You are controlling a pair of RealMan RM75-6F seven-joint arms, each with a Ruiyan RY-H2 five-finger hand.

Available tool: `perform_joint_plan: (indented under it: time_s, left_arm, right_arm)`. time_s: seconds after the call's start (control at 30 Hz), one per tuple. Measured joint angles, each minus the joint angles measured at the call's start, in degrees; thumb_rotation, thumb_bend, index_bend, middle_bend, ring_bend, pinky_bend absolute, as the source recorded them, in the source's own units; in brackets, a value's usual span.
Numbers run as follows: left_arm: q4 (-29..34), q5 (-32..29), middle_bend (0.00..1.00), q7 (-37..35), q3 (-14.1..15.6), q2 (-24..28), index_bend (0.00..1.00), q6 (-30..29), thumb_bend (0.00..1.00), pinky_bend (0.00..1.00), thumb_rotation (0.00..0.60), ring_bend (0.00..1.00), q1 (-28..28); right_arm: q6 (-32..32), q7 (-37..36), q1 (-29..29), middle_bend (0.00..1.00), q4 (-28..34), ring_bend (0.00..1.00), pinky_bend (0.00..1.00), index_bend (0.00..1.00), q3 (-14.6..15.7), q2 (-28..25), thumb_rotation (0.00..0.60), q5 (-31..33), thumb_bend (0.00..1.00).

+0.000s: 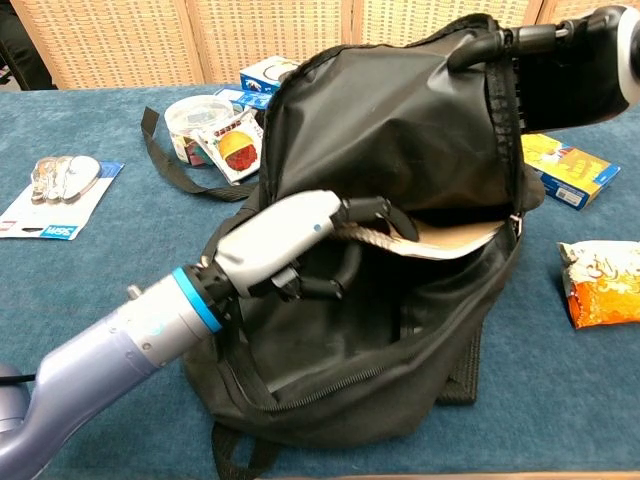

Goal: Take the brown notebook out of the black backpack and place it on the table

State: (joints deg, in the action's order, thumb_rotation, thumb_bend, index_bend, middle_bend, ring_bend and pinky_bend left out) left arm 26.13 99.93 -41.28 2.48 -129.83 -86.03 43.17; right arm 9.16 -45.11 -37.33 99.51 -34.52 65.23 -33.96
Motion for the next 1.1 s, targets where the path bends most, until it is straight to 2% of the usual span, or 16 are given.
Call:
perform_joint_plan:
  time_s: [0.3,0.53,0.83,1.1]
  left_arm:
    - [1.68,-0.42,0.58,-1.43,-0.62,2.29,0.81,-3.52,0.77,0.41,0.600,0.45,-0.80]
    - [7.14,-1.03,0.59,-2.28,-1.04,5.57,0.82,-4.25,0.77,0.42,0.600,0.46,-1.45]
    - [19.99,-1.87,0.60,-1.22,-1.73,12.20,0.83,-2.50,0.77,0.42,0.600,0.46,-1.56]
    - [36.83,-2.30,0.60,1.83,-2.55,21.09,0.84,-0.94,0.77,0.42,0.600,0.46,-1.73]
  right_arm:
    - [2.91,0.92,-1.04,0.75,-1.72,0.71,0.69,0.72,2.88,0.62,0.600,-0.26,1.00]
    - [5.95,1.74,-2.70,0.75,-3.58,0.71,0.69,0.72,5.95,1.06,0.600,0.79,1.00]
    - [9.58,3.46,-5.72,0.75,-5.64,0.71,0.69,0.72,10.41,1.59,0.600,4.04,1.00]
    - [12.96,5.91,-7.90,0.75,-7.40,0.71,0.69,0.72,14.65,2.79,0.600,7.27,1.00]
